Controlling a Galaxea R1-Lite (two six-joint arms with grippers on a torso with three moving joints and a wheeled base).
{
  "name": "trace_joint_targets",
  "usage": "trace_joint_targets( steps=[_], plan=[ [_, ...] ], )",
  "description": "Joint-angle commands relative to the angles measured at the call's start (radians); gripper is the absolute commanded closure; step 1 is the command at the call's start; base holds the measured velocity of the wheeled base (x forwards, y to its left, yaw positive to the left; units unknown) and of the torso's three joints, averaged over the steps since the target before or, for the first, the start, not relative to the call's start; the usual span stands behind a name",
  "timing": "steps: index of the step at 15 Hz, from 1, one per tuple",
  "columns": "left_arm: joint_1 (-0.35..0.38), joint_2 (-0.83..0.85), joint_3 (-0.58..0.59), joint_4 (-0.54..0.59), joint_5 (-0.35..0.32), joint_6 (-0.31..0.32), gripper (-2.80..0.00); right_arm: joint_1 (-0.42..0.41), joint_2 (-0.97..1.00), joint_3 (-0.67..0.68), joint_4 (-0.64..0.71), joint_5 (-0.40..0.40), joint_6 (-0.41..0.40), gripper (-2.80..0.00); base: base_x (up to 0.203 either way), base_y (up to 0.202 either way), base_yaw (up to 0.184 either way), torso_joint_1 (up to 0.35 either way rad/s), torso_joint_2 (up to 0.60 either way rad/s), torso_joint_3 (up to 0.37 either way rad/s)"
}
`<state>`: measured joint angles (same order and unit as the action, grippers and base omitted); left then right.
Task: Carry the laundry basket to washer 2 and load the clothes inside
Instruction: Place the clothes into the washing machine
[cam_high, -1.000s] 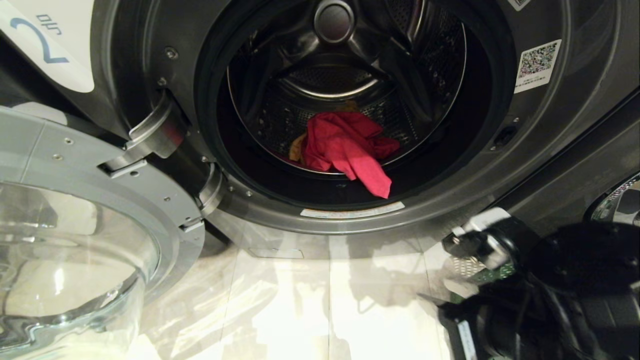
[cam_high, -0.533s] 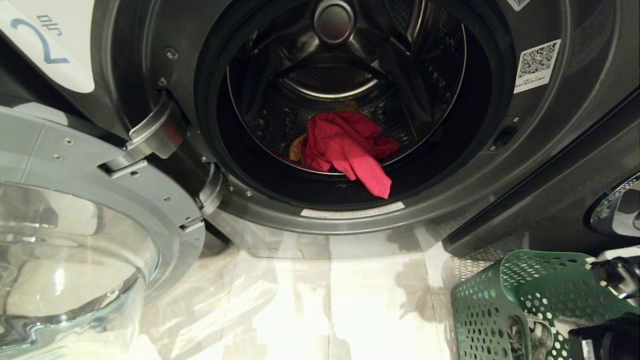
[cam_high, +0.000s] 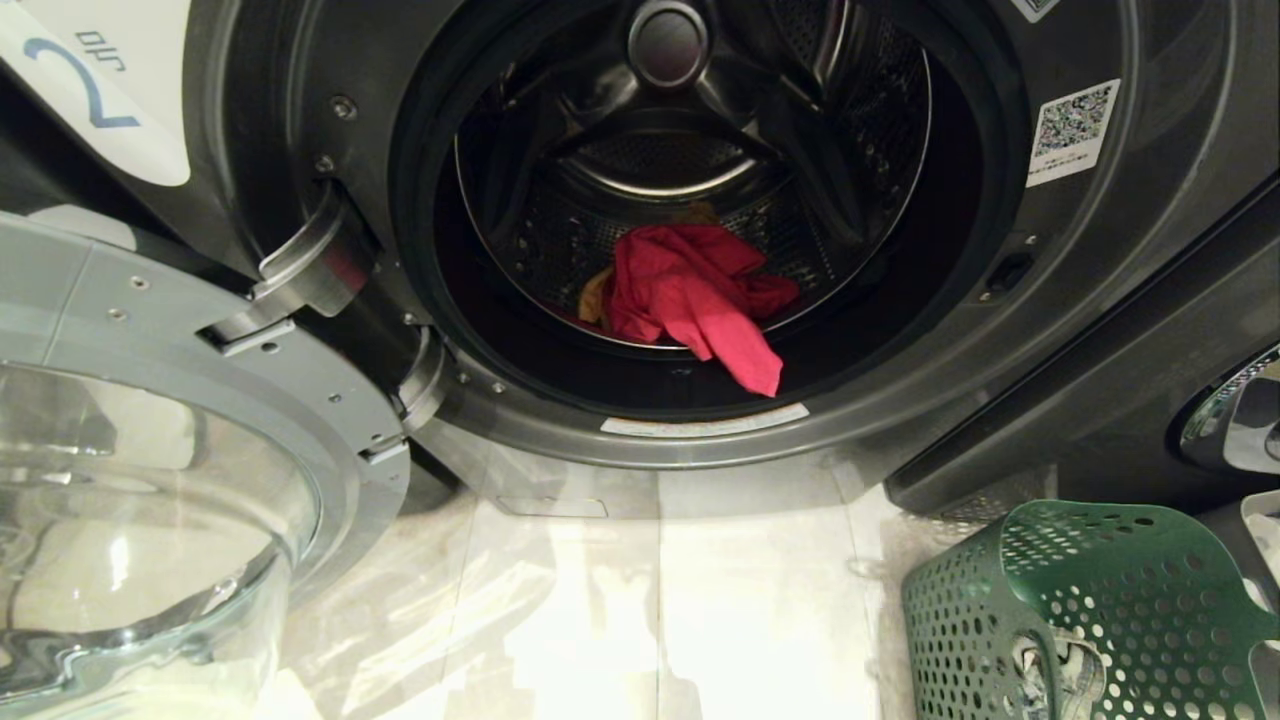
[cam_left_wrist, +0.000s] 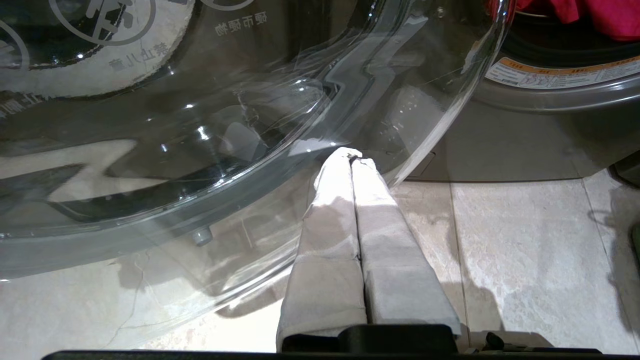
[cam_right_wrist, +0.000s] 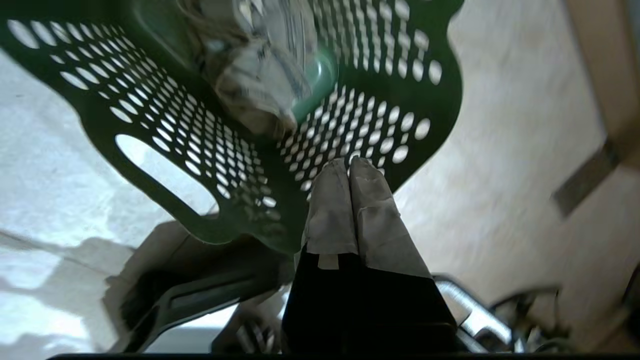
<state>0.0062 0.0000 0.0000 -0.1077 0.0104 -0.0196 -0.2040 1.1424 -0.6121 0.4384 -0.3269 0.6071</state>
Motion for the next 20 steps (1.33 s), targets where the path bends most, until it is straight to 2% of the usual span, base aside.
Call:
trace_joint_targets(
  steps=[1, 6, 7, 10, 14, 16, 17, 18, 20],
  plan=[
    [0.000, 0.000, 0.040, -0.001, 0.000, 0.000, 0.00, -0.100, 0.187, -0.014, 0.007, 0.083, 0.045, 0.00, 0.000, 0.000, 0.000, 0.000, 0.00, 0.000],
    [0.000, 0.000, 0.040, -0.001, 0.000, 0.000, 0.00, -0.121, 0.390, -0.022, -0.076, 0.116, 0.138, 0.00, 0.000, 0.000, 0.000, 0.000, 0.00, 0.000],
    [0.000, 0.000, 0.040, -0.001, 0.000, 0.000, 0.00, -0.122, 0.436, -0.017, -0.113, 0.116, 0.143, -2.80, 0.000, 0.000, 0.000, 0.000, 0.00, 0.000],
    [0.001, 0.000, 0.040, -0.001, 0.000, 0.000, 0.00, -0.145, 0.563, -0.021, -0.203, 0.129, 0.142, -2.80, 0.000, 0.000, 0.000, 0.000, 0.00, 0.000],
    [0.000, 0.000, 0.040, -0.001, 0.000, 0.000, 0.00, -0.157, 0.702, -0.010, -0.334, 0.230, 0.084, -2.80, 0.000, 0.000, 0.000, 0.000, 0.00, 0.000],
    [0.000, 0.000, 0.040, -0.001, 0.000, 0.000, 0.00, -0.193, 0.779, 0.040, -0.475, 0.248, -0.010, -2.80, 0.000, 0.000, 0.000, 0.000, 0.00, 0.000],
    [0.000, 0.000, 0.040, -0.001, 0.000, 0.000, 0.00, -0.230, 0.826, 0.069, -0.547, 0.260, -0.087, -2.80, 0.000, 0.000, 0.000, 0.000, 0.00, 0.000],
    [0.001, 0.000, 0.040, -0.001, 0.000, 0.000, 0.00, -0.267, 0.873, 0.101, -0.626, 0.291, -0.170, -2.80, 0.000, 0.000, 0.000, 0.000, 0.00, 0.000],
    [0.001, 0.000, 0.040, -0.001, 0.000, 0.000, 0.00, -0.319, 0.960, 0.128, -0.738, 0.349, -0.276, -2.80, 0.000, 0.000, 0.000, 0.000, 0.00, 0.000]
  ],
)
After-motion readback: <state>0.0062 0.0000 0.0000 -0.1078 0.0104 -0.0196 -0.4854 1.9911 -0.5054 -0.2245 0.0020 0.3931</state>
